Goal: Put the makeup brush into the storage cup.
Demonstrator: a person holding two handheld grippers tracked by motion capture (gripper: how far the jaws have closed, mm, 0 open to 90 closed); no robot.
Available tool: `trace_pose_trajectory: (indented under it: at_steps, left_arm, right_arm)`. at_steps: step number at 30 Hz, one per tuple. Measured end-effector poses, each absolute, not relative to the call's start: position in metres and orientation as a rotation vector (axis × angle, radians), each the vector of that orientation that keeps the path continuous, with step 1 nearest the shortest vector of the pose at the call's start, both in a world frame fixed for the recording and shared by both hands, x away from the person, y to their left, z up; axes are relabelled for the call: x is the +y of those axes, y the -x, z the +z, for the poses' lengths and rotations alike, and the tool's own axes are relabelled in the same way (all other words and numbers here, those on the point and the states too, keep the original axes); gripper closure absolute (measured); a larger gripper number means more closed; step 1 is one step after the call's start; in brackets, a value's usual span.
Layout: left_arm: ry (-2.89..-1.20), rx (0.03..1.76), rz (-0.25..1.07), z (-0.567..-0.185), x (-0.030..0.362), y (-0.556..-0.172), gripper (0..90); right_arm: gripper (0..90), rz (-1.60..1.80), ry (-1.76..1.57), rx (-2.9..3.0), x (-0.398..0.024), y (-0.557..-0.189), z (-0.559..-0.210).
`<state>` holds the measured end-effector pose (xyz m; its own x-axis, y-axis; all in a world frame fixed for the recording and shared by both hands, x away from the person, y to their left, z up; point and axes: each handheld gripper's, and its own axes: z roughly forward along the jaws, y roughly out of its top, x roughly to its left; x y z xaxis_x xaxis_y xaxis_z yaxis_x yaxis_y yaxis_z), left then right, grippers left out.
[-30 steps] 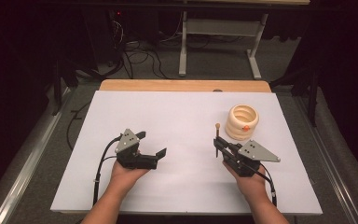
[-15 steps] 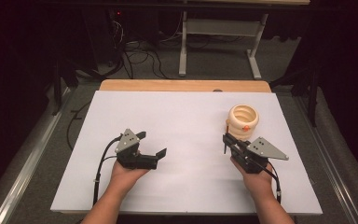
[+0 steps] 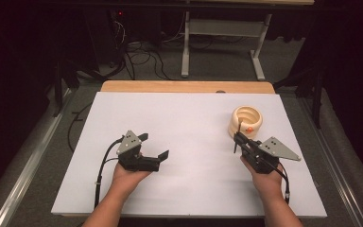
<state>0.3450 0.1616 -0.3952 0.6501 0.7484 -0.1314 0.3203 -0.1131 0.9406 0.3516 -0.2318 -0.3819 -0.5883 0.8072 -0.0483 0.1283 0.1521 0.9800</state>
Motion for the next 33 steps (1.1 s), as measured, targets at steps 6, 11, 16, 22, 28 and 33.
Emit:
trace_pose_trajectory:
  at_steps: [6,11,16,22,28,33]
  left_arm:
    - [-1.702,0.876,0.456,-0.395,0.161,-0.345,0.1]
    - [-1.701,0.877,0.455,-0.395,0.162,-0.345,0.1]
    - [-1.702,0.876,0.455,-0.395,0.161,-0.345,0.1]
    - [-1.703,0.875,0.454,-0.395,0.161,-0.345,0.1]
    - [-1.703,0.875,0.454,-0.395,0.161,-0.345,0.1]
    - [-1.700,0.877,0.455,-0.395,0.162,-0.345,0.1]
  right_arm:
    - [85.2,1.469,-0.916,1.818,-0.240,-0.354,-0.382]
    - [85.2,1.464,-0.938,1.796,-0.247,-0.355,-0.381]
    - [85.2,1.459,-0.961,1.769,-0.255,-0.357,-0.381]
    - [85.2,1.455,-0.986,1.746,-0.265,-0.359,-0.381]
    - [85.2,1.445,-1.029,1.703,-0.280,-0.360,-0.382]
    - [85.2,1.440,-1.043,1.686,-0.286,-0.360,-0.381]
